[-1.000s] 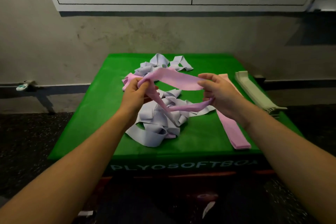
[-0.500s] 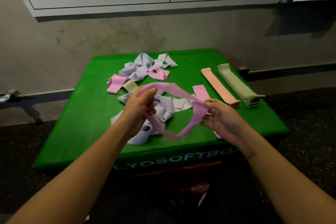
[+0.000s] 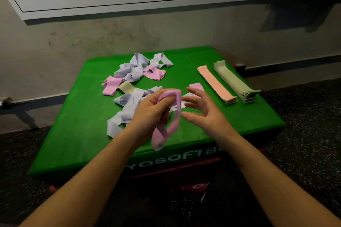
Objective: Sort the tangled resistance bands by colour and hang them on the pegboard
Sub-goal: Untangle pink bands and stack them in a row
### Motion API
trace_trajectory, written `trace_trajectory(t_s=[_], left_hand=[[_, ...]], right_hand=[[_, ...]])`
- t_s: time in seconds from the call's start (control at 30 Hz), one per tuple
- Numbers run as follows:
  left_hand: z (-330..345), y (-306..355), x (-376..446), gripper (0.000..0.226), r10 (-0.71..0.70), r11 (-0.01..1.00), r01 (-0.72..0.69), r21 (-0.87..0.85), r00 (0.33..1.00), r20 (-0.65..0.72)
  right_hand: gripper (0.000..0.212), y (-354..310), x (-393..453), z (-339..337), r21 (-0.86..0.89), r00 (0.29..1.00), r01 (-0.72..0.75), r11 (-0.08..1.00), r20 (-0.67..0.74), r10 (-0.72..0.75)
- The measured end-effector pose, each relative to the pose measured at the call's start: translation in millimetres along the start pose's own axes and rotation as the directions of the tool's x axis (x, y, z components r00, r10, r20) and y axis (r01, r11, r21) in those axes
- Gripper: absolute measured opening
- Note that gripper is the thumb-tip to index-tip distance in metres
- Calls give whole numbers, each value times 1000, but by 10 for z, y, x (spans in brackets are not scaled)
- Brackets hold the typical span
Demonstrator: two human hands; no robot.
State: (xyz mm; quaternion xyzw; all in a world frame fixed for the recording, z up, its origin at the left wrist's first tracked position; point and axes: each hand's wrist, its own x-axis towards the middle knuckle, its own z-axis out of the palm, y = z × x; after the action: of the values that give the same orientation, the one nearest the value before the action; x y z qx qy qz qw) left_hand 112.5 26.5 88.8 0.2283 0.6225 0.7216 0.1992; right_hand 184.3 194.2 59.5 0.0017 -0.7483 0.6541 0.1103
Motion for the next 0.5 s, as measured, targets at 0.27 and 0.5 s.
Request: trace_trajectory(t_s=[0.27,0.5], left_hand=[[-51,-6,-73,8,-56,994,62,-85,996,72],[-92,6,-136,3,-97,993,104,-60,989,112]], right_hand=[[17,-145,-13,89,140,1000,-20,990,18,18],[40,-287,-118,-105,555,983,-172,814,150,106]])
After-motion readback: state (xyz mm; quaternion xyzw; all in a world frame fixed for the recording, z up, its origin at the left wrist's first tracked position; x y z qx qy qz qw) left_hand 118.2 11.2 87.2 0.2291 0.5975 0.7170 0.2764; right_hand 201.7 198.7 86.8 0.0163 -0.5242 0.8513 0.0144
